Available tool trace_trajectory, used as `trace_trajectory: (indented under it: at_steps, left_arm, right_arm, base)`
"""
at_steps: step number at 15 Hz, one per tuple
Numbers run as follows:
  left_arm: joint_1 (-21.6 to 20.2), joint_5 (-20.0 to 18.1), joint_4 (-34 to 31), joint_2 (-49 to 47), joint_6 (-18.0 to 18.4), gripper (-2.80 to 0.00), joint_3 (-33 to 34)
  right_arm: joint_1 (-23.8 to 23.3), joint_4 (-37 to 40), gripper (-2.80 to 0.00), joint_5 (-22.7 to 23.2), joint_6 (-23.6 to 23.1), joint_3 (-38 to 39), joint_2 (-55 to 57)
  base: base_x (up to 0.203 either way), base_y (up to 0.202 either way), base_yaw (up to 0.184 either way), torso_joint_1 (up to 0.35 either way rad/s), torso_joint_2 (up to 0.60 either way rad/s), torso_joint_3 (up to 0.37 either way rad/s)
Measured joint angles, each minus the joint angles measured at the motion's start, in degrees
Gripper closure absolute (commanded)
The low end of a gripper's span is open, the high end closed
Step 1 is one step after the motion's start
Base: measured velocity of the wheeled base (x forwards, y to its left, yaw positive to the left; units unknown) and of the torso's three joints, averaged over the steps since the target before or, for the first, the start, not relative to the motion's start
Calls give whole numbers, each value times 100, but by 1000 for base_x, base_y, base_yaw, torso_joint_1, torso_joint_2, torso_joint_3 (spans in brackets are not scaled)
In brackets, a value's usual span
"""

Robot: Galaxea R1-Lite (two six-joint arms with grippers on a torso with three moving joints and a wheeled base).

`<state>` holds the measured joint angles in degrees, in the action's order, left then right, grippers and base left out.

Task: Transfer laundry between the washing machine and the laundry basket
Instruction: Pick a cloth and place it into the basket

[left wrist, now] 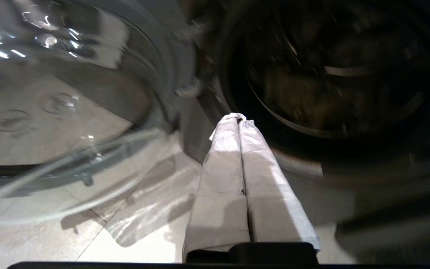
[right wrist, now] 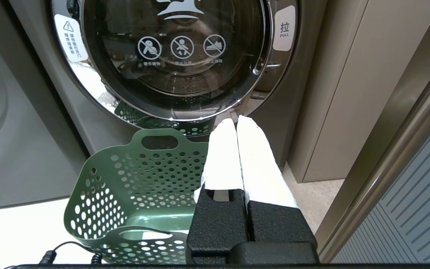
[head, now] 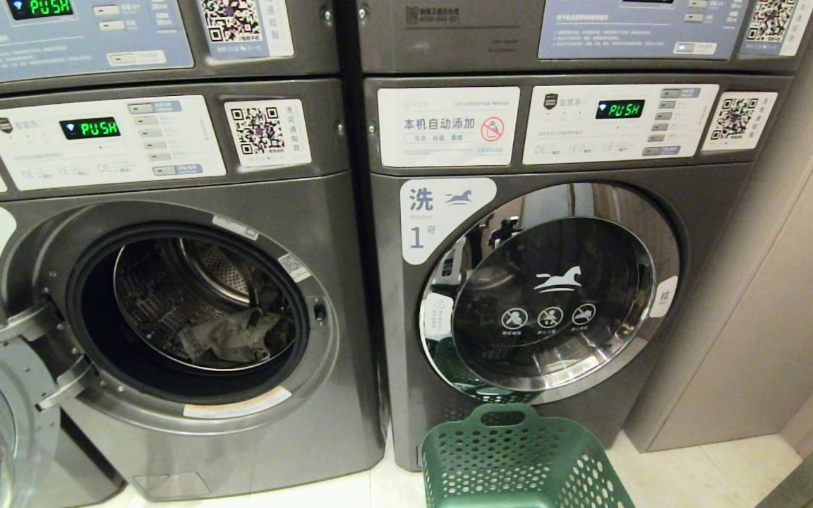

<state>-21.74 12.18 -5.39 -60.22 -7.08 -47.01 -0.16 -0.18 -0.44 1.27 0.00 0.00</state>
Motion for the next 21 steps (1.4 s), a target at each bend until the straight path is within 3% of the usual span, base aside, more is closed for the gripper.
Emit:
trace_trajectory:
  at_steps: [3, 4, 6, 8, 11, 14, 21]
  left_arm:
    - [1166, -386, 1007, 1728, 517, 0, 2677]
    - [1411, -567, 1111, 2460, 636, 0, 3330]
    - [1747, -908, 909, 3910, 821, 0, 4027]
    - [1966, -1159, 723, 4994, 965, 0, 4366]
    - [2188, -1405, 521, 5713, 1111, 0, 4648]
    - [2222, -1400, 503, 5935, 1141, 0, 4690]
    - [2226, -1213, 515, 6013, 820, 0, 4701]
  right_arm:
    - [-2, -2, 0, 0, 0, 0, 0]
    - [-2, -2, 0, 0, 0, 0, 0]
    - [-2, -4, 0, 0, 10, 0, 0]
    - [-2, -3, 0, 0, 11, 0, 0]
    - [-2, -4, 0, 0, 12, 0, 0]
    - [-2, -4, 0, 0, 11, 0, 0]
    - [-2, -6, 0, 0, 13, 0, 0]
  base:
    - [0, 0, 0, 0, 0, 0]
    - [0, 0, 0, 0, 0, 0]
    - [0, 0, 0, 0, 0, 0]
    - [0, 0, 0, 0, 0, 0]
    - [0, 0, 0, 0, 0, 0]
    - [0, 0, 0, 0, 0, 0]
    - [0, 0, 0, 0, 0, 0]
